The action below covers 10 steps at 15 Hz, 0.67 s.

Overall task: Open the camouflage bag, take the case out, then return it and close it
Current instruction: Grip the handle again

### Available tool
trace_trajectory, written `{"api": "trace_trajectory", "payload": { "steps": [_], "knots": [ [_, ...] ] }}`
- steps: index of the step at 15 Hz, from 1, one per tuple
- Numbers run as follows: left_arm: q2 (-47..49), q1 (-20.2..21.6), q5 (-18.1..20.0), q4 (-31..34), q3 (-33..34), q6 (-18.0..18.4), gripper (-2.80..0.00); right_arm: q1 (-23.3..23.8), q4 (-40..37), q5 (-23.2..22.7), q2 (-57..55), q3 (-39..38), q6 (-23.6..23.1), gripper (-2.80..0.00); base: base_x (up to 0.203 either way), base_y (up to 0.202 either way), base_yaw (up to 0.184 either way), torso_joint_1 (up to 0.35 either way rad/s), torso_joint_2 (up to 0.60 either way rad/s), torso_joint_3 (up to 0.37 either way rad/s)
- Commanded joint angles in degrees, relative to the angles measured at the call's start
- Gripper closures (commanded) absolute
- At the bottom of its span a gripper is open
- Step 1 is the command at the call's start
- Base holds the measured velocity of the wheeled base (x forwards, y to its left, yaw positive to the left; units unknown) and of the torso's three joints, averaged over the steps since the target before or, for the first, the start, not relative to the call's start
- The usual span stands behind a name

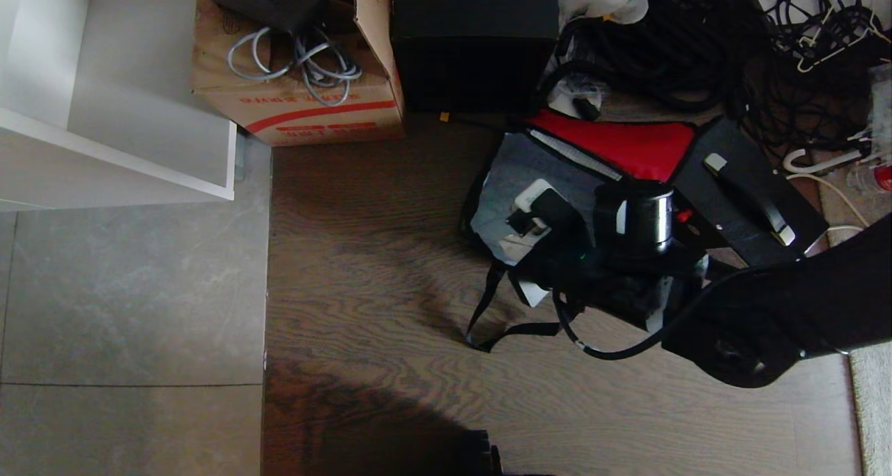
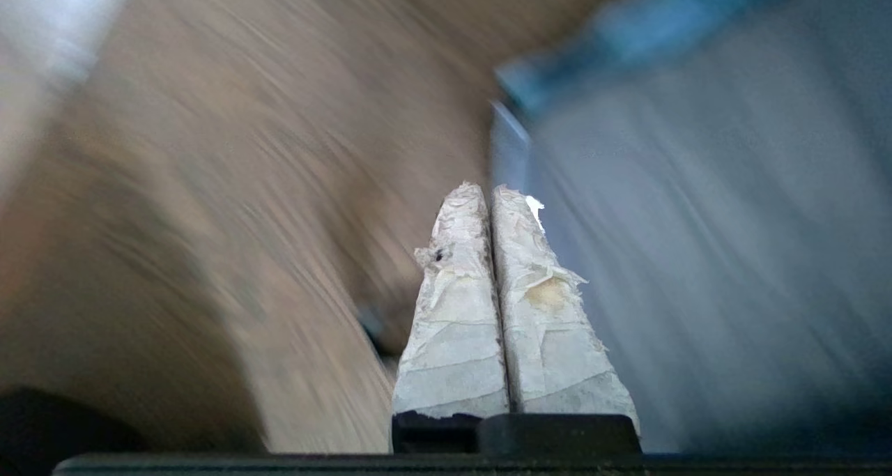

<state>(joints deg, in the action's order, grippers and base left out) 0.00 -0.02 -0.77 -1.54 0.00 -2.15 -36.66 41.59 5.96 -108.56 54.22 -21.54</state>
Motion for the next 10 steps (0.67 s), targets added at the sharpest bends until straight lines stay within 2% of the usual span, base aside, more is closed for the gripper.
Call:
{"api": "trace_trajectory", "payload": {
  "steps": [1, 3, 5, 6, 7, 10],
  "knots": [
    [0.00, 0.02, -0.02, -0.04, 0.44, -0.05, 0.00, 2.73, -2.83, 5.64, 6.29, -6.07, 4.48, 0.00, 0.000, 0.000, 0.000, 0.000, 0.00, 0.000],
    [0.00, -0.02, -0.02, -0.04, 0.44, -0.05, 0.00, 6.16, -9.74, 10.12, 9.01, -8.42, 14.59, 0.00, 0.000, 0.000, 0.000, 0.000, 0.00, 0.000],
    [0.00, 0.02, -0.02, -0.04, 0.44, -0.05, 0.00, 9.70, -18.03, 13.48, 11.23, -9.80, 22.22, 0.00, 0.000, 0.000, 0.000, 0.000, 0.00, 0.000],
    [0.00, 0.02, -0.09, -0.04, 0.44, -0.05, 0.00, 11.25, -20.40, 13.75, 11.99, -9.97, 26.73, -2.80, 0.000, 0.000, 0.000, 0.000, 0.00, 0.000],
    [0.00, 0.02, -0.02, -0.04, 0.44, -0.05, 0.00, 12.77, -21.76, 13.73, 12.32, -9.37, 30.37, -2.80, 0.000, 0.000, 0.000, 0.000, 0.00, 0.000],
    [0.00, -0.06, -0.09, -0.04, 0.44, -0.05, 0.00, 16.20, -21.89, 14.07, 11.32, -6.98, 37.39, -2.80, 0.000, 0.000, 0.000, 0.000, 0.00, 0.000]
  ]
}}
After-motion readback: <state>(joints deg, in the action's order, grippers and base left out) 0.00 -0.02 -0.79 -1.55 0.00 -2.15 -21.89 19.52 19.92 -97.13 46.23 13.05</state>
